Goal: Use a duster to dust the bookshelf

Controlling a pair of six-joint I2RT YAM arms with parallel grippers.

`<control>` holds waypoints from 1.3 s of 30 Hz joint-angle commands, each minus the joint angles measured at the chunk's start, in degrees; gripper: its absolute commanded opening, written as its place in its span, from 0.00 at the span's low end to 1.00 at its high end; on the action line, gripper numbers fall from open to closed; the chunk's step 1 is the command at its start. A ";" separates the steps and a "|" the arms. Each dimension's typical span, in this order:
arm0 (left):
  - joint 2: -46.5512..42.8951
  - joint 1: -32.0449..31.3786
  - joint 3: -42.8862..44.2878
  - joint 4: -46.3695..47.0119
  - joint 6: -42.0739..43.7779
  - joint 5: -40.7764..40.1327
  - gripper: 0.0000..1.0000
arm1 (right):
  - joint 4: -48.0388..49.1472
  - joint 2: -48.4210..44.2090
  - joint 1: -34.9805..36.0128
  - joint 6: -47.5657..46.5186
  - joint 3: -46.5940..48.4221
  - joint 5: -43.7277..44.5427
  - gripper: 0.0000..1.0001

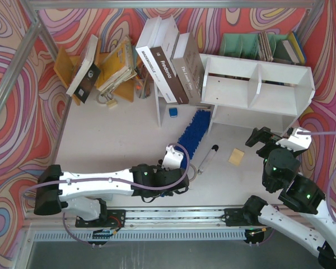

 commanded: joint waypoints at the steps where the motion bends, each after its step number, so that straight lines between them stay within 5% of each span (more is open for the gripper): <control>1: 1.72 -0.44 -2.29 0.47 -0.33 4.10 0.00 | 0.48 0.44 0.42 0.00 -0.42 1.02 0.99; 20: -11.30 -0.71 3.91 -2.78 8.63 -10.53 0.00 | 0.57 0.61 0.41 -0.09 -0.42 0.95 0.99; 39: -2.45 -0.71 -2.80 -2.12 1.45 -3.59 0.00 | 0.57 0.48 0.42 -0.10 -0.40 1.04 0.99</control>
